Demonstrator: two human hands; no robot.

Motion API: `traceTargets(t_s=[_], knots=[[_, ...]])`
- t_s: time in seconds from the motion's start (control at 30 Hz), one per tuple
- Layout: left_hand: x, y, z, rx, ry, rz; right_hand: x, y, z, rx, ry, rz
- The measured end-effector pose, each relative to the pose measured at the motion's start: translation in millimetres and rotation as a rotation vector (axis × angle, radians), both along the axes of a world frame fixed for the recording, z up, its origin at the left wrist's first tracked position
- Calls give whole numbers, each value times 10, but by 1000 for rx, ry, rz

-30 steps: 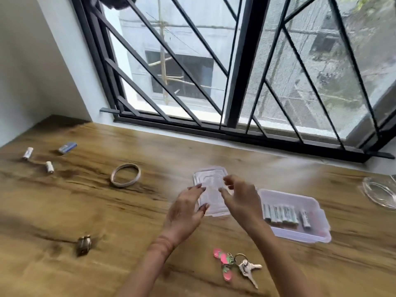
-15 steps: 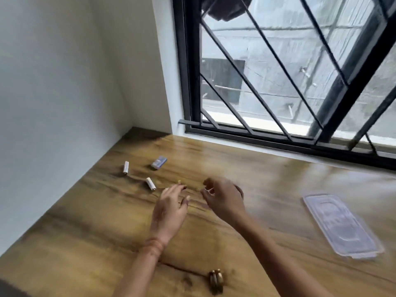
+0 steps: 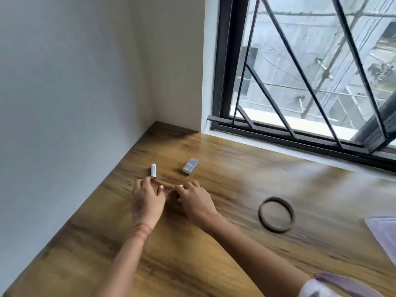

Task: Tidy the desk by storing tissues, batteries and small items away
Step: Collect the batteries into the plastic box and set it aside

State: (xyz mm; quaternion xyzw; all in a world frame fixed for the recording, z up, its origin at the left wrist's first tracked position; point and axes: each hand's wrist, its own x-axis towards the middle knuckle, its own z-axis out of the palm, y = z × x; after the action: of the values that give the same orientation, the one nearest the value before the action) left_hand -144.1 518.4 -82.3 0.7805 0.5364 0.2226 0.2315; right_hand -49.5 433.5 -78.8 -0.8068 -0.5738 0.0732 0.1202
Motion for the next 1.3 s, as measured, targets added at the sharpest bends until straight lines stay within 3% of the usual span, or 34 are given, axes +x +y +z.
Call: traceTargets(t_s=[0.13, 0.37, 0.43, 0.6, 0.73, 0.93, 1.3], knots=[[154, 279, 37, -53, 81, 96, 30, -82, -114, 97, -27, -8], [313, 450, 53, -94, 173, 85, 195, -403, -34, 226, 172, -199], [330, 364, 70, -159, 152, 55, 255, -507, 23, 254, 326, -280], [396, -296, 211, -273, -24, -107, 374, -849, 182, 371, 928, -587], [503, -1043, 339, -473, -246, -278, 464, -1234, 265, 462, 1168, -690], [880, -1874, 324, -566, -348, -433, 670, -1981, 360, 588, 1243, -682], [1516, -3727, 538, -465, -391, -673, 1266, -3826, 483, 679, 950, -761]])
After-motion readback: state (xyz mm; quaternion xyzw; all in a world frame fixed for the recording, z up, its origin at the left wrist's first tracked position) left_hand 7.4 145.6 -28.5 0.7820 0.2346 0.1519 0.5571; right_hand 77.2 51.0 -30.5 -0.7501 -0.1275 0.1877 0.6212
